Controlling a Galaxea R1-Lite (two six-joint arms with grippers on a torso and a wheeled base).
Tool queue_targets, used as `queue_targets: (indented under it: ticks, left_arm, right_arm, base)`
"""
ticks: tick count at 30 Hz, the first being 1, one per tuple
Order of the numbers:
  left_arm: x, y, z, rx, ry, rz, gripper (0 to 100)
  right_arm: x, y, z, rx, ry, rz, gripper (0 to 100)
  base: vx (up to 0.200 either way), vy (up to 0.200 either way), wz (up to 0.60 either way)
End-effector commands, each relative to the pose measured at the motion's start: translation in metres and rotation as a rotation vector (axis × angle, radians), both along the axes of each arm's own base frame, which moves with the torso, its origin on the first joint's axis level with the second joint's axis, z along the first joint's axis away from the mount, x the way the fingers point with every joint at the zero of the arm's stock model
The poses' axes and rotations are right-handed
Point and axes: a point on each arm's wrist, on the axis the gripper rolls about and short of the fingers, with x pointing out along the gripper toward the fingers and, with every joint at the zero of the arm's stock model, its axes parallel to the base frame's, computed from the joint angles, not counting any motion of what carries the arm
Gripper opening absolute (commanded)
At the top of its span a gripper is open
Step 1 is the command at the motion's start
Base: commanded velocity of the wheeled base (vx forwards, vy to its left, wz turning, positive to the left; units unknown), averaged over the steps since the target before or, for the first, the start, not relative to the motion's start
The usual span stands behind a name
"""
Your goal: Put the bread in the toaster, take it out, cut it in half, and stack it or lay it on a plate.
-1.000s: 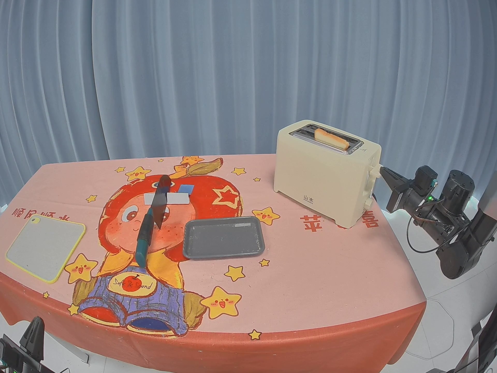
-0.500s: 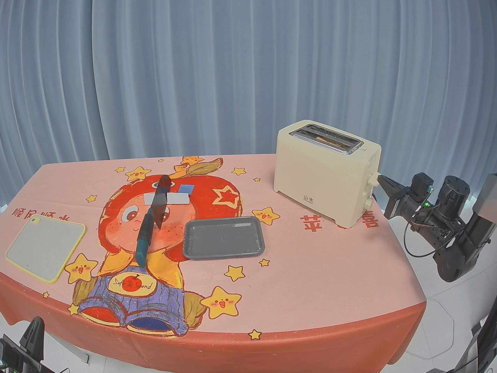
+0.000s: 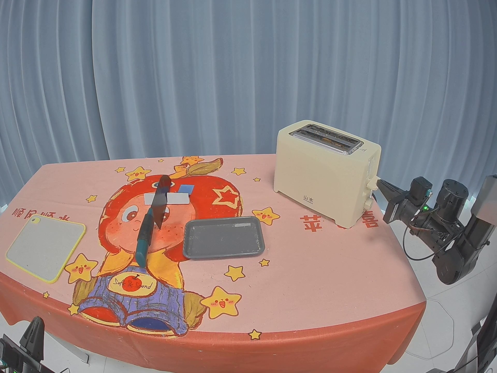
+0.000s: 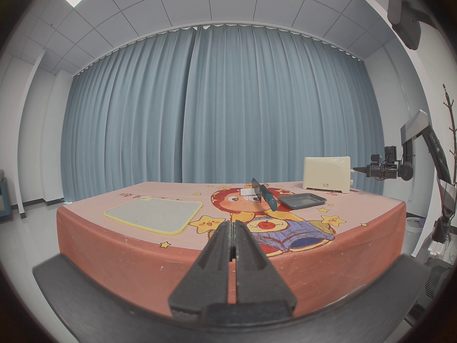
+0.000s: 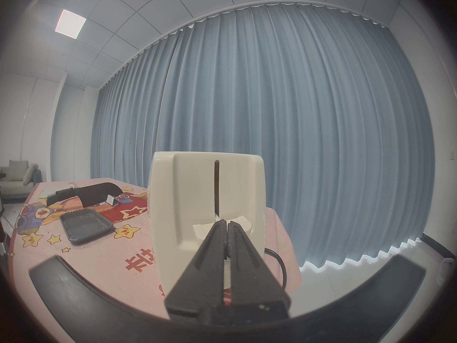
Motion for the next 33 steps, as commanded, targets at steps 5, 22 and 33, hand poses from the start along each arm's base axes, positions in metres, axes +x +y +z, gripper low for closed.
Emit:
queue_targets:
  ticks: [5, 22, 33]
  left_arm:
    - [0.001, 0.000, -0.005, 0.000, 0.017, -0.001, 0]
    - [0.001, 0.000, -0.005, 0.000, 0.017, -0.001, 0]
    - [0.001, 0.000, -0.005, 0.000, 0.017, -0.001, 0]
  right_arm:
    - [0.001, 0.000, -0.006, -0.005, 0.021, 0.001, 0]
    - [0.001, 0.000, -0.005, -0.009, 0.010, 0.001, 0]
    - [-0.009, 0.001, 0.036, 0.012, -0.124, 0.014, 0]
  base:
    - [0.000, 0.000, 0.00]
    - [0.000, 0.000, 0.00]
    - [0.000, 0.000, 0.00]
